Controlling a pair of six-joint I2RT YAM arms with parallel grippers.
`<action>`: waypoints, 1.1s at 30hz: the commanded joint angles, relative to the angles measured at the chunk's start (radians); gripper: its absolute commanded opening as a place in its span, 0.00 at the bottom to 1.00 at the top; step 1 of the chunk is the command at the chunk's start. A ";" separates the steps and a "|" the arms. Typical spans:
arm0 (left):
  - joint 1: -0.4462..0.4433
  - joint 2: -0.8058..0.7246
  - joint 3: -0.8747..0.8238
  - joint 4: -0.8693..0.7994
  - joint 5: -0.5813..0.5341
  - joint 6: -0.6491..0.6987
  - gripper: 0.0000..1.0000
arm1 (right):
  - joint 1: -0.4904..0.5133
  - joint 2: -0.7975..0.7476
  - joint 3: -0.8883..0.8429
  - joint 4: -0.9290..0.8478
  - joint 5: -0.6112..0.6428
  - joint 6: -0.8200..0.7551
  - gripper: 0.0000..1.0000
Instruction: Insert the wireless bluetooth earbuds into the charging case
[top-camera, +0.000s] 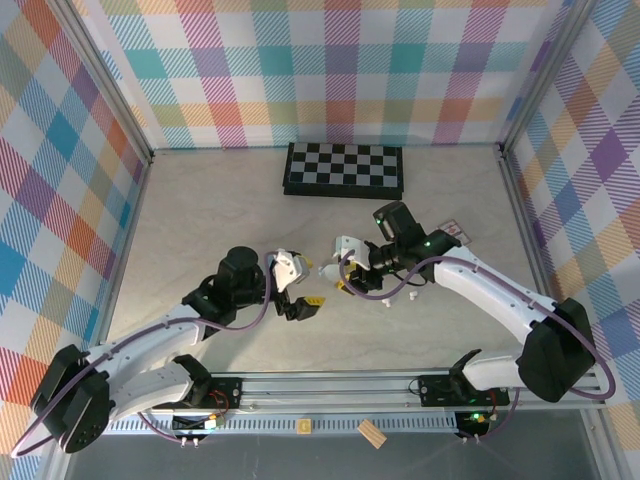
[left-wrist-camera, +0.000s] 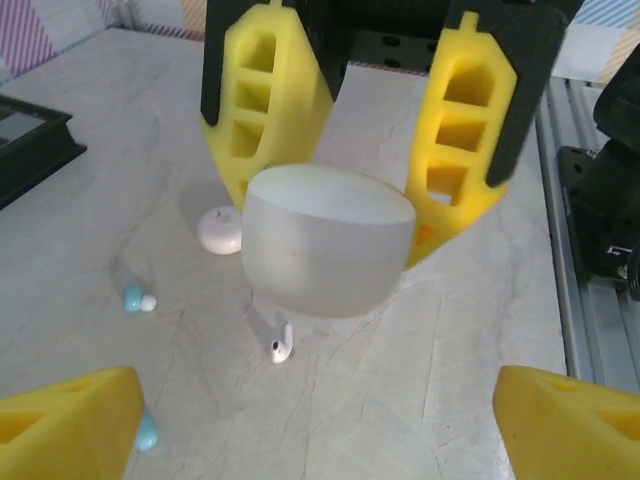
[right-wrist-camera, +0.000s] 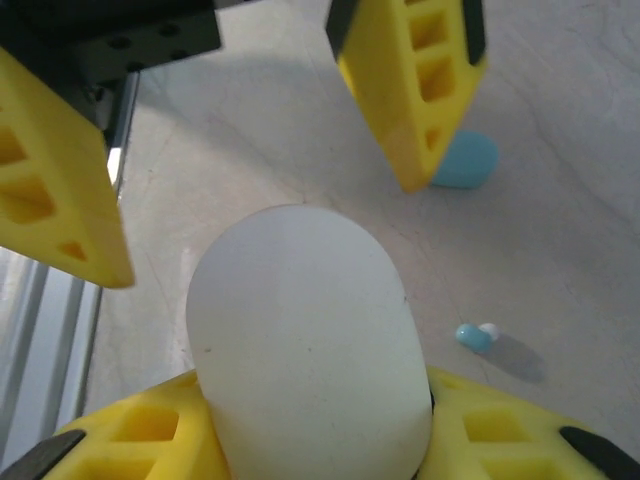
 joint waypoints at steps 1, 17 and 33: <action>-0.007 0.018 0.026 0.141 0.066 0.005 0.86 | -0.002 -0.028 0.026 -0.033 -0.085 0.016 0.40; -0.019 0.057 0.042 0.183 0.098 -0.020 0.63 | -0.003 -0.040 0.004 0.023 -0.127 0.047 0.37; -0.026 0.075 0.085 0.141 0.130 -0.010 0.51 | -0.002 -0.038 -0.006 0.042 -0.128 0.054 0.38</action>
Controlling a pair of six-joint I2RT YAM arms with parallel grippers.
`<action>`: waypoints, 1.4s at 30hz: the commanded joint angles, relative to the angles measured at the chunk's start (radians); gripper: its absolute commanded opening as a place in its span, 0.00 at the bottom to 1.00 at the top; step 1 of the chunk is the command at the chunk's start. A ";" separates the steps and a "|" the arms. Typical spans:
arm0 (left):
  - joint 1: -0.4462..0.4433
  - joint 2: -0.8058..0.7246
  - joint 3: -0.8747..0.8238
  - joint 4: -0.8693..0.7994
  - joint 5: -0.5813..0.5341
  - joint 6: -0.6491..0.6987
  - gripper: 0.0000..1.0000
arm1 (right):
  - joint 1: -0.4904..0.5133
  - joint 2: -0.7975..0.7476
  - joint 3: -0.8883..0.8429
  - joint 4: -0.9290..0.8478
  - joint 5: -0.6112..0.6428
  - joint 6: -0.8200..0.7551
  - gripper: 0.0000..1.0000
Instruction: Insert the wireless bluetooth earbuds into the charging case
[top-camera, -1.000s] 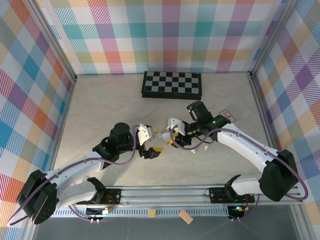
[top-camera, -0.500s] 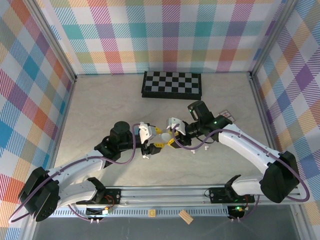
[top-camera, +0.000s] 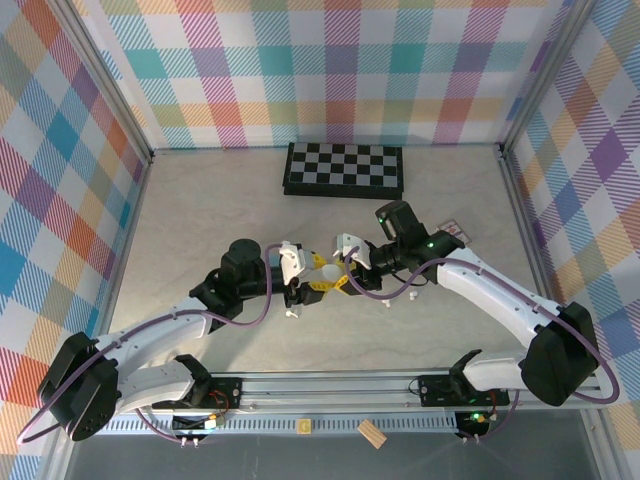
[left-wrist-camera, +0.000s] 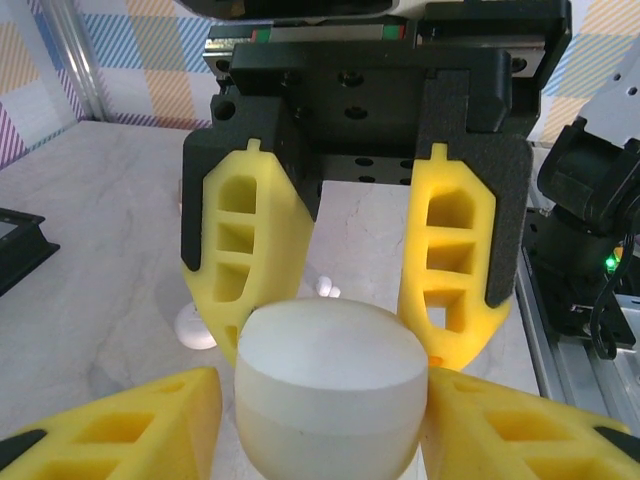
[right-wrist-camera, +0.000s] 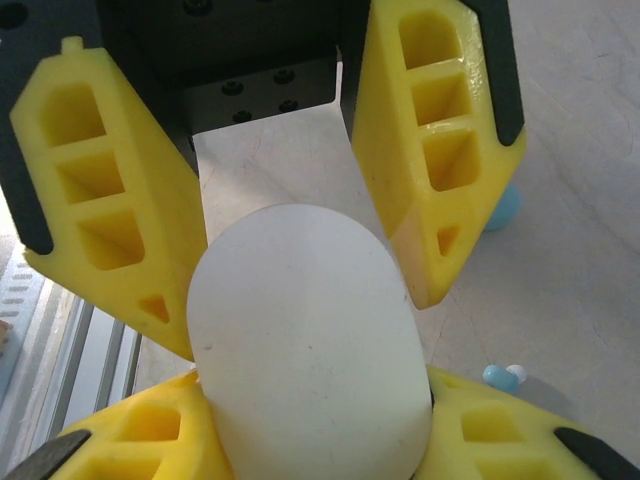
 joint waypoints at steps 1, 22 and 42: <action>-0.014 0.012 0.036 0.000 0.041 0.012 0.50 | -0.002 -0.016 -0.005 0.013 -0.048 0.009 0.38; -0.016 0.026 0.033 -0.010 0.064 0.032 0.37 | -0.004 -0.056 -0.025 0.043 -0.058 0.021 0.42; 0.024 -0.013 -0.059 0.254 0.111 -0.144 0.36 | -0.063 -0.137 -0.062 0.076 -0.156 0.019 0.57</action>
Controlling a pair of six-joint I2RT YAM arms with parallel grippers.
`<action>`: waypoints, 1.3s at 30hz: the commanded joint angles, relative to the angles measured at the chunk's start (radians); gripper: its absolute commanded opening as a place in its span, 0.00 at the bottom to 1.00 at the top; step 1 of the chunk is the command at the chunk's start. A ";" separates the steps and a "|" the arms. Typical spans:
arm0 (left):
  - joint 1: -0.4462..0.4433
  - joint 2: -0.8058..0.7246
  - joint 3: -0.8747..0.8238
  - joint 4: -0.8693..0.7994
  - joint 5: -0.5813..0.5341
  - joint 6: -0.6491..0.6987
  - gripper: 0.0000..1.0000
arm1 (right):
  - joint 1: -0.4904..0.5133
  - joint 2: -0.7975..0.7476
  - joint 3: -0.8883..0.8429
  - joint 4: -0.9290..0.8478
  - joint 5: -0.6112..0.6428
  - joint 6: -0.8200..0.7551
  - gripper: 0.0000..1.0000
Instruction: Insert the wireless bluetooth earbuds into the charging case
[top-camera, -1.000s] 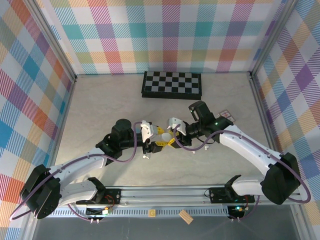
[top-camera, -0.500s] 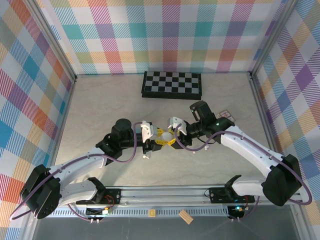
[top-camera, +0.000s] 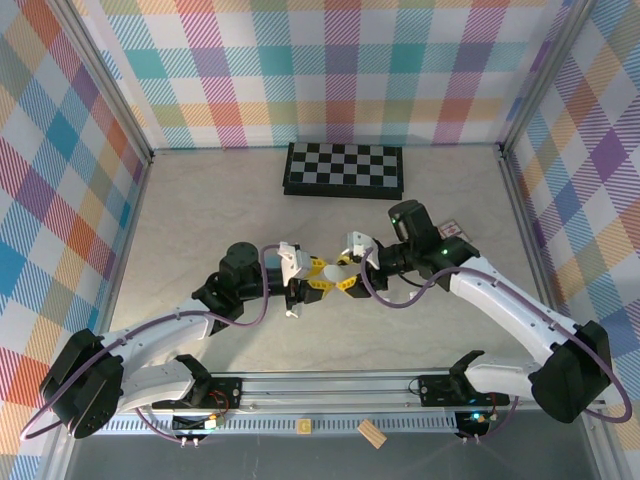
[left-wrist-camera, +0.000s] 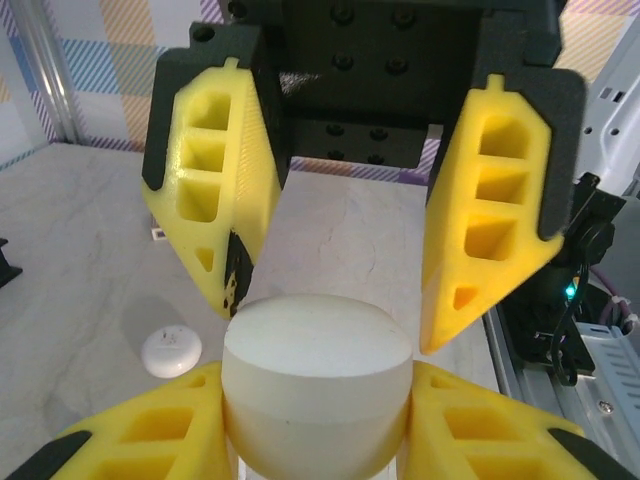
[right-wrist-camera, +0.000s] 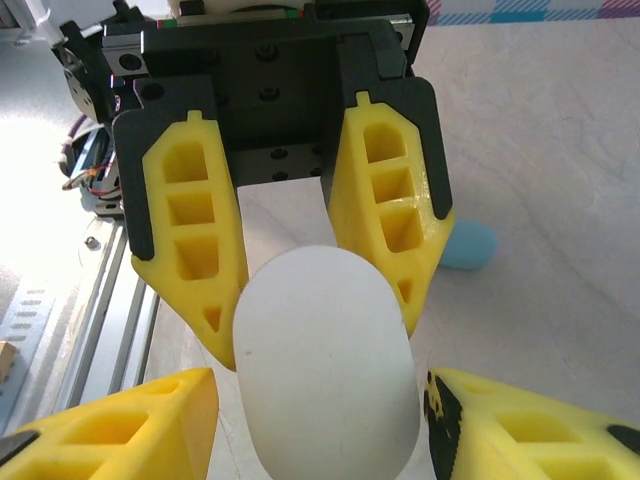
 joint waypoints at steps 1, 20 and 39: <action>0.021 -0.033 -0.017 0.117 0.051 -0.058 0.36 | -0.038 -0.047 -0.029 0.041 -0.123 0.011 0.58; 0.077 0.257 0.084 0.818 0.215 -0.469 0.35 | -0.149 -0.107 -0.133 0.541 -0.273 0.402 0.79; 0.077 0.253 0.081 0.816 0.246 -0.453 0.35 | -0.156 -0.090 -0.101 0.590 -0.162 0.536 0.70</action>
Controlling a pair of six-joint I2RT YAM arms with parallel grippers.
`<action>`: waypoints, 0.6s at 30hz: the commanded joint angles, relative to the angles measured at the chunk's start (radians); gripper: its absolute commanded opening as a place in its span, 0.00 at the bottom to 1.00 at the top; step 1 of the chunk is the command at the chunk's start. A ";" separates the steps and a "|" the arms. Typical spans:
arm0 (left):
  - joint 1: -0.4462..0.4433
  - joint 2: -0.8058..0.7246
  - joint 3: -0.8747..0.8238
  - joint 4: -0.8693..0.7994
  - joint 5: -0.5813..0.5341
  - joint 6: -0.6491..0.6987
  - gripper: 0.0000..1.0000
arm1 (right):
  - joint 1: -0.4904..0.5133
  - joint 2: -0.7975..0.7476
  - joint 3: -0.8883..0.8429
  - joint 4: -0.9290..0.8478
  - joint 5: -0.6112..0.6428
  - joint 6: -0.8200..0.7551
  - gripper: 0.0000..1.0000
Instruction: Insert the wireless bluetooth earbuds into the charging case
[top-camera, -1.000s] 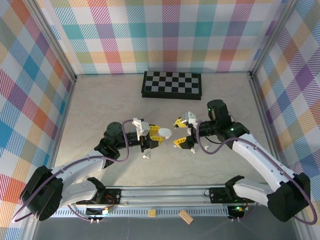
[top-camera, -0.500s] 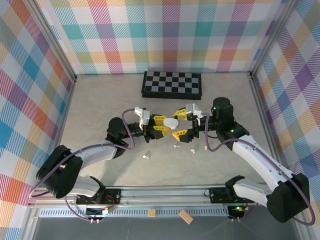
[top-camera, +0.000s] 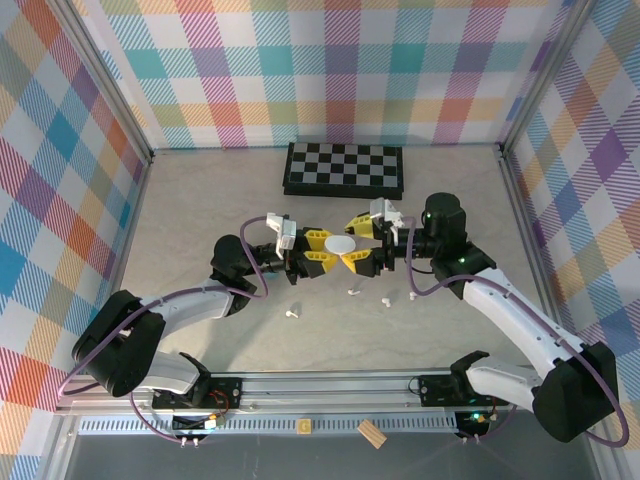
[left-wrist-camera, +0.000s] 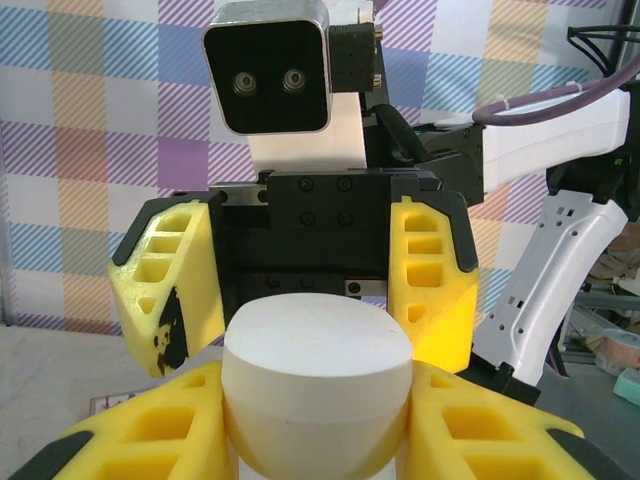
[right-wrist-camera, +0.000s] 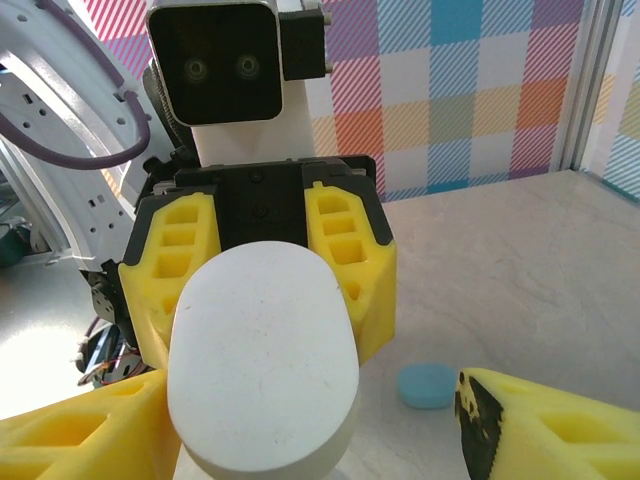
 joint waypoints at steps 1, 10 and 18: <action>0.001 -0.010 0.009 0.069 0.042 0.007 0.35 | -0.014 0.002 0.033 0.033 0.032 0.055 0.70; 0.001 -0.003 -0.016 0.067 0.029 0.035 0.35 | -0.019 0.001 0.055 0.011 0.059 0.108 0.69; 0.002 -0.004 -0.023 0.066 0.029 0.040 0.35 | -0.020 0.002 0.067 0.006 0.058 0.125 0.69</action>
